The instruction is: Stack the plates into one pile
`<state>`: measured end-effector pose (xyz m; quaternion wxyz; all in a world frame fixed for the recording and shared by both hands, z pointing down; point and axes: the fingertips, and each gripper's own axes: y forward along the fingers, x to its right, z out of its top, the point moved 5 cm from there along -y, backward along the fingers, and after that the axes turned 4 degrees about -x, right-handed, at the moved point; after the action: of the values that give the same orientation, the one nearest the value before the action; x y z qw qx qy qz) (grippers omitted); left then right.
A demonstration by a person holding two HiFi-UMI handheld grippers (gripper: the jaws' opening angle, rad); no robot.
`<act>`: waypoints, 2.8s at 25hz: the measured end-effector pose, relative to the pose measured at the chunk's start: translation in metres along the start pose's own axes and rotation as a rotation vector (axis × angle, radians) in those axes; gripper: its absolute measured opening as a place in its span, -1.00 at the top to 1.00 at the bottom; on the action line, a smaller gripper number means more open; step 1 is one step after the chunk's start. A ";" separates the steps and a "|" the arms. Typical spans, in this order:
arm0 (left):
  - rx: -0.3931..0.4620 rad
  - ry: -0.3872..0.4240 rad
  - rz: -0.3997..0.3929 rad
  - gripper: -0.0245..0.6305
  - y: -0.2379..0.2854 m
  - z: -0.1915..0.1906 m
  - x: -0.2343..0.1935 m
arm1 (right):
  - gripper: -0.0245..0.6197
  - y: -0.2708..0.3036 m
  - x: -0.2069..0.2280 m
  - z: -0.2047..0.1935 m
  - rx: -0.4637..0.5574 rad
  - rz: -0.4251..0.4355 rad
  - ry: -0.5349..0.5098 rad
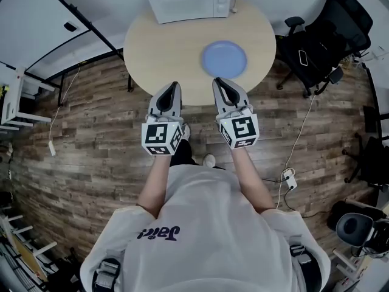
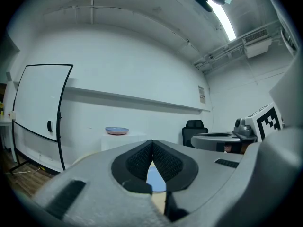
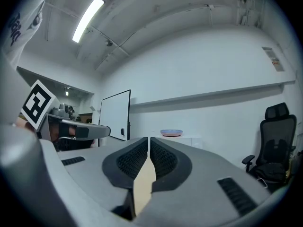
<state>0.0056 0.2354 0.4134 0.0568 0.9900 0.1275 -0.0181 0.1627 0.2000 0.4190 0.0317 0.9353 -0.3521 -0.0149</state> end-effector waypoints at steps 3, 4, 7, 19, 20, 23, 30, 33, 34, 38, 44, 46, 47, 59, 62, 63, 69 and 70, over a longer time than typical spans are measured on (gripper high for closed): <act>-0.003 -0.004 -0.003 0.88 0.008 0.000 -0.008 | 0.84 0.012 0.002 -0.002 -0.019 0.000 0.011; -0.006 -0.008 -0.003 0.88 0.011 -0.001 -0.012 | 0.84 0.016 0.001 -0.004 -0.027 0.004 0.021; -0.008 -0.021 -0.006 0.88 0.023 -0.005 -0.022 | 0.84 0.032 -0.001 -0.007 -0.042 0.026 0.054; -0.008 -0.019 -0.018 0.88 0.092 0.014 -0.109 | 0.84 0.146 -0.007 0.008 -0.086 0.019 0.006; -0.005 -0.023 -0.021 0.88 0.099 0.016 -0.119 | 0.84 0.157 -0.007 0.011 -0.088 0.016 0.000; -0.002 -0.035 -0.049 0.88 0.117 0.023 -0.147 | 0.84 0.189 -0.007 0.020 -0.091 -0.001 -0.019; -0.037 -0.082 -0.087 0.88 0.164 0.033 -0.224 | 0.84 0.266 0.007 0.032 -0.133 -0.053 -0.027; -0.056 -0.075 -0.095 0.88 0.180 0.038 -0.251 | 0.84 0.289 0.020 0.033 -0.157 -0.085 -0.019; -0.058 -0.077 -0.095 0.88 0.186 0.040 -0.261 | 0.84 0.297 0.026 0.034 -0.165 -0.093 -0.024; -0.066 -0.083 -0.088 0.88 0.217 0.049 -0.287 | 0.84 0.325 0.048 0.035 -0.192 -0.105 -0.045; -0.086 -0.074 -0.079 0.88 0.281 0.061 -0.300 | 0.84 0.369 0.098 0.035 -0.203 -0.091 -0.044; -0.107 -0.083 -0.061 0.88 0.302 0.062 -0.305 | 0.84 0.386 0.116 0.035 -0.217 -0.083 -0.055; -0.117 -0.089 -0.052 0.88 0.312 0.061 -0.307 | 0.84 0.395 0.125 0.035 -0.224 -0.079 -0.060; -0.172 -0.092 0.010 0.88 0.448 0.056 -0.374 | 0.84 0.513 0.232 0.038 -0.291 -0.053 -0.115; -0.184 -0.078 0.025 0.87 0.483 0.055 -0.391 | 0.84 0.544 0.252 0.039 -0.300 -0.055 -0.123; -0.196 -0.069 0.031 0.87 0.494 0.053 -0.396 | 0.83 0.554 0.258 0.037 -0.309 -0.053 -0.127; -0.291 -0.070 0.025 0.37 0.547 0.036 -0.420 | 0.35 0.610 0.294 0.022 -0.392 -0.056 -0.105; -0.309 -0.084 0.029 0.35 0.552 0.032 -0.425 | 0.35 0.617 0.301 0.020 -0.401 -0.065 -0.091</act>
<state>-0.2659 -0.4050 0.4627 0.2141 0.9696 0.1118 -0.0387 -0.0178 -0.4624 0.4409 0.2009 0.9195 -0.3126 -0.1279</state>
